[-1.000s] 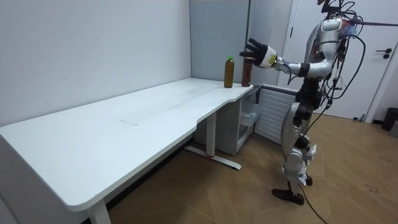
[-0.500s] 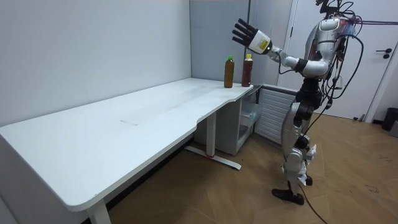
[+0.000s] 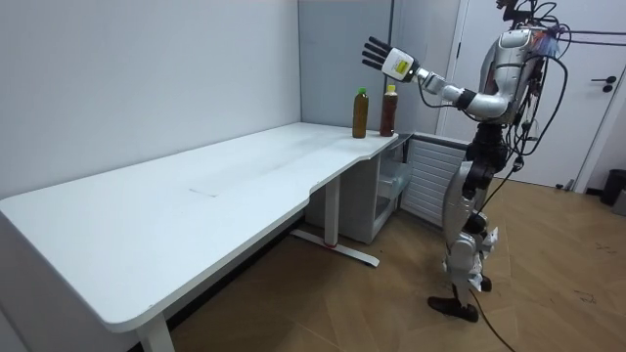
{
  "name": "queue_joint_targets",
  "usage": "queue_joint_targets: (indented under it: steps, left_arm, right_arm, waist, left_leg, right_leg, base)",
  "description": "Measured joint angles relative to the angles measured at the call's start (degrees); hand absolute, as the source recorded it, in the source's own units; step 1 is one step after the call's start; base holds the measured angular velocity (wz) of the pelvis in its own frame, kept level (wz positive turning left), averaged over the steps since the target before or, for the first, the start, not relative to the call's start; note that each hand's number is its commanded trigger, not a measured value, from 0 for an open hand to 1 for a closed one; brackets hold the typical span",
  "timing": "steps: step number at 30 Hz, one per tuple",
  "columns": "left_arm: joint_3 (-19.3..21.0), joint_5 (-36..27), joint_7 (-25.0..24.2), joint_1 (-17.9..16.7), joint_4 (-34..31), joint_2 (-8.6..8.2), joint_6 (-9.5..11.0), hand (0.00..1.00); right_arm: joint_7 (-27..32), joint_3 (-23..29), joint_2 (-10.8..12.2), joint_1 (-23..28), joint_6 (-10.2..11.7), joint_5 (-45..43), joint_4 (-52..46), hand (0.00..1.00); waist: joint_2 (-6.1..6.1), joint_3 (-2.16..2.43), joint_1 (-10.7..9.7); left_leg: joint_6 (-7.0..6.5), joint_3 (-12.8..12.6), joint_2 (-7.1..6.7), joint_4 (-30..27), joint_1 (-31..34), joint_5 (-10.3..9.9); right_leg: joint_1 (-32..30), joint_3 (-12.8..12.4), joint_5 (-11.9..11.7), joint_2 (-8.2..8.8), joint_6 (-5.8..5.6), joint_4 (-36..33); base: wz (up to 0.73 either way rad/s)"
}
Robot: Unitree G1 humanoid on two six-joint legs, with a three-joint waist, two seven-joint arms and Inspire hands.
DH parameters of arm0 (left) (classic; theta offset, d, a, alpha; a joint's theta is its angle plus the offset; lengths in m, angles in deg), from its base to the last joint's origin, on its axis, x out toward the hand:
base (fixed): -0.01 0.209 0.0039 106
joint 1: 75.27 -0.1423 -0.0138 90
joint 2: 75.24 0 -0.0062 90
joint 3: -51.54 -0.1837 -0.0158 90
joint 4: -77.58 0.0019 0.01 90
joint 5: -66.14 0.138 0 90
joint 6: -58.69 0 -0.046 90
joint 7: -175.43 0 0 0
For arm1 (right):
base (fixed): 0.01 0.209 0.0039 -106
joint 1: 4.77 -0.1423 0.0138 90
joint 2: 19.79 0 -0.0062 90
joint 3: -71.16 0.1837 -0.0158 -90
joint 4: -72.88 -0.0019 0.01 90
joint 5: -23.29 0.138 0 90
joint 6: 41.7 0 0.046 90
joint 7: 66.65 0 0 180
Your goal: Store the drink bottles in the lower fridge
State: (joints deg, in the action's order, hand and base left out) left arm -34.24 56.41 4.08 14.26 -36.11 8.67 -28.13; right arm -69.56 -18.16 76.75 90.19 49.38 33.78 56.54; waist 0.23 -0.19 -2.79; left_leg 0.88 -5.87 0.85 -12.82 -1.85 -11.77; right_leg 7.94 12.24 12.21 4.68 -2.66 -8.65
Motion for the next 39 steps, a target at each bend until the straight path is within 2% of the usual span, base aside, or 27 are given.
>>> queue_joint_targets:
  steps: [4,10,18,25,30,39]
  left_arm:
    - [-0.2,-2.1,-4.9,0.8,0.0,-0.32,-1.6,0.0]
    - [-0.3,-6.3,-9.4,0.8,0.0,-0.32,-3.2,0.0]
    - [-2.7,-8.8,-11.6,0.8,0.2,-0.3,-4.1,0.0]
    - [-4.1,-8.8,-14.3,0.7,0.3,-0.3,-5.0,0.0]
    - [-4.5,-8.8,-15.5,0.1,0.6,-0.27,-5.8,0.0]
    - [-4.5,-8.8,-16.4,-0.3,6.9,-0.24,-6.3,0.0]
  right_arm:
    - [-0.3,0.0,0.0,0.2,-0.3,0.6,0.1,0.0]
    - [0.3,-0.1,0.0,0.2,-0.9,1.0,-0.3,0.0]
    - [0.3,-0.7,0.0,0.2,-1.2,1.3,-0.8,0.0]
    - [0.4,-1.3,-0.1,0.2,-1.2,2.5,-1.2,0.0]
    - [0.3,-1.1,-0.2,0.4,-1.2,2.4,-1.5,0.0]
    - [0.3,-1.1,-0.4,0.7,-1.3,2.2,-2.1,0.0]
  waist:
    - [0.02,0.0,-0.2]
    - [0.08,0.0,-0.4]
    - [0.15,-0.05,-1.2]
    - [0.53,-0.09,-1.6]
    - [0.66,-0.13,-1.7]
    - [0.82,-0.2,-1.7]
  left_leg:
    - [0.0,-0.3,0.04,-0.2,0.0,0.0]
    - [0.0,-0.3,0.07,-0.3,-0.1,0.0]
    - [0.01,-0.6,0.27,0.0,-0.3,0.0]
    - [0.04,-1.9,0.6,0.1,-0.3,0.0]
    - [0.04,-1.8,0.6,0.2,-0.3,0.0]
    - [0.04,-1.9,0.6,0.1,-0.7,0.0]
  right_leg:
    - [0.0,-0.3,0.0,0.0,0.0,-0.1]
    - [0.1,-0.6,0.0,0.0,0.0,-0.1]
    - [0.1,-1.2,-0.1,-0.24,0.13,-0.3]
    - [-0.3,-2.8,-0.2,-0.51,0.31,-0.3]
    - [-0.8,-2.9,-0.2,-0.53,0.3,-0.2]
    - [-0.4,-2.7,-0.2,-0.52,0.31,-0.3]
  base:
    - [-0.03]
    - [0.0]
    - [-0.01]
    - [-0.1]
    - [-0.01]
    - [0.0]
